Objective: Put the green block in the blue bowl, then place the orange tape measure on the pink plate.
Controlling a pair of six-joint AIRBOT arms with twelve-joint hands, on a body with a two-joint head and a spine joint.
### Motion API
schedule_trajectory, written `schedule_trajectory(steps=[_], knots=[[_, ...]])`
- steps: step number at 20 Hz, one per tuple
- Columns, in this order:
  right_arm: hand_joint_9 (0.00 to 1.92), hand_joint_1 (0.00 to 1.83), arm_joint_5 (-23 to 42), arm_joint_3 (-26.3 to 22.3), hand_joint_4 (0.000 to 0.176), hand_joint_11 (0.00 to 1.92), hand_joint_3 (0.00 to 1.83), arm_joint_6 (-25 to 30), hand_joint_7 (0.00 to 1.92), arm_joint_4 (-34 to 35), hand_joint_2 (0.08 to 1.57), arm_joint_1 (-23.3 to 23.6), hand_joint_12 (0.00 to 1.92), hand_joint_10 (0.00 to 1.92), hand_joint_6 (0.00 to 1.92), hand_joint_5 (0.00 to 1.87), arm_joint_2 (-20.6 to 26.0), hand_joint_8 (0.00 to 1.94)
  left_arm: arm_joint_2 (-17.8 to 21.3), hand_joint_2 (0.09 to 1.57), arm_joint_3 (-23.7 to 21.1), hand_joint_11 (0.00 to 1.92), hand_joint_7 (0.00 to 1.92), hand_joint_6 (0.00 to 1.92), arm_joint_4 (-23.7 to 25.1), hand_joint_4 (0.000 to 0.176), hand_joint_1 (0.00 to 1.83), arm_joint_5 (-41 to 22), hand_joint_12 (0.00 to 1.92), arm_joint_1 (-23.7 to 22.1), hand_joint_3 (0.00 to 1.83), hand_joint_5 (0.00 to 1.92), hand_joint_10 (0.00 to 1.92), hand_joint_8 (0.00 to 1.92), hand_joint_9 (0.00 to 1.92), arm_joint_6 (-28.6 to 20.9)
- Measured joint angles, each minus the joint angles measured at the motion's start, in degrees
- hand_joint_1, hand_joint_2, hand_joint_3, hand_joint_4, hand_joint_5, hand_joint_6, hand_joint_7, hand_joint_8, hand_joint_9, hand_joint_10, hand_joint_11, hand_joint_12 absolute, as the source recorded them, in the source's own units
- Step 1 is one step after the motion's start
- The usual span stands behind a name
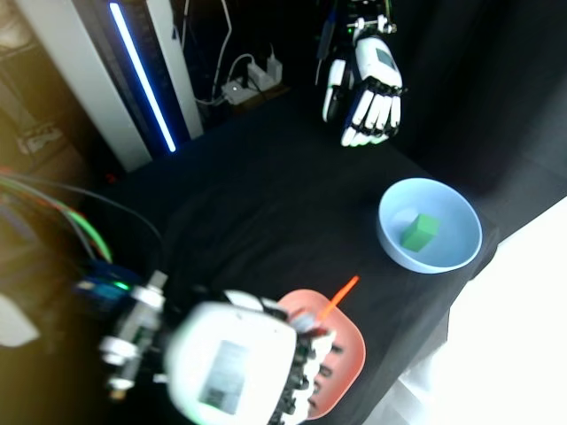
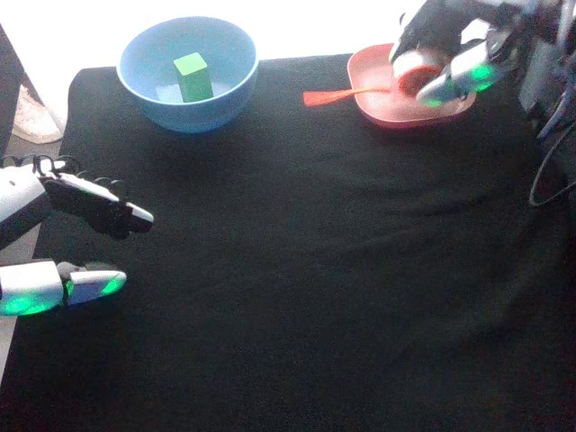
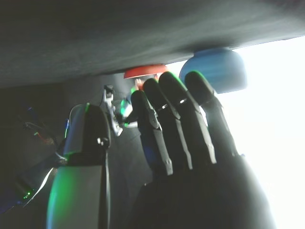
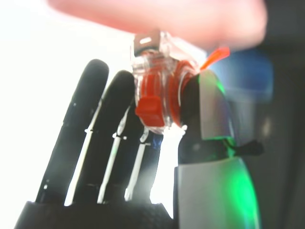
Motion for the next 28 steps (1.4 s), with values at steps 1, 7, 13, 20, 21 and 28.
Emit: schedule_trajectory(steps=[1, 7, 13, 20, 21, 28], knots=[[1.18, 1.41, 0.0, 0.2, 0.0, 0.78, 0.0, 0.3, 1.19, -1.3, 1.03, 0.3, 0.93, 0.86, 0.57, 1.11, -0.2, 0.56, 0.0, 1.1, 0.1, 0.1, 0.72, 0.01, 0.0, 0.0, 0.93, 0.0, 1.35, 0.0, 0.0, 0.87, 0.86, 0.72, 0.55, 0.0], [0.13, 0.75, 0.2, -0.5, 0.168, 0.0, 0.0, 0.9, 0.15, -4.6, 0.77, 1.7, 0.47, 0.03, 0.0, 0.01, -0.2, 0.01, 0.0, 1.08, 0.3, 0.19, 0.66, 0.0, 0.1, 0.0, 0.93, -0.5, 1.35, 0.0, 0.0, 0.77, 0.98, 0.66, 0.51, -0.1], [0.0, 0.69, 10.9, -12.5, 0.176, 0.0, 0.01, 1.0, 0.0, 0.6, 0.75, 3.3, 0.0, 0.0, 0.0, 0.0, 11.0, 0.0, 1.4, 1.1, -0.8, 0.1, 0.73, 0.0, -0.1, 0.0, 0.89, -3.7, 1.24, 0.2, 0.0, 0.74, 0.87, 0.59, 0.53, -0.2], [0.05, 0.76, 32.7, -33.6, 0.112, 0.0, 0.0, -10.5, 0.04, 23.5, 0.8, -3.5, 0.0, 0.02, 0.0, 0.0, 29.1, 0.01, 5.7, 1.1, -5.8, 0.06, 0.6, 0.0, -3.2, 0.0, 0.49, -19.1, 1.39, 6.3, 0.0, 0.51, 0.32, 0.03, 0.5, 1.5], [0.04, 0.75, 36.1, -35.5, 0.125, 0.0, 0.0, -10.6, 0.03, 25.3, 0.8, -7.5, 0.0, 0.01, 0.0, 0.0, 30.1, 0.01, 5.7, 1.1, -5.8, 0.04, 0.51, 0.0, -4.0, 0.017, 0.44, -20.7, 1.33, 7.1, 0.0, 0.44, 0.18, 0.0, 0.47, 1.6], [0.03, 0.67, 59.6, -45.9, 0.125, 0.0, 0.0, -10.8, 0.06, 46.3, 0.89, -31.3, 0.0, 0.0, 0.0, 0.01, 31.6, 0.0, 5.0, 1.05, -7.2, 0.0, 0.02, 0.0, -5.5, 0.072, 0.16, -26.8, 0.43, 7.7, 0.0, 0.02, 0.0, 0.0, 0.02, 1.7]])
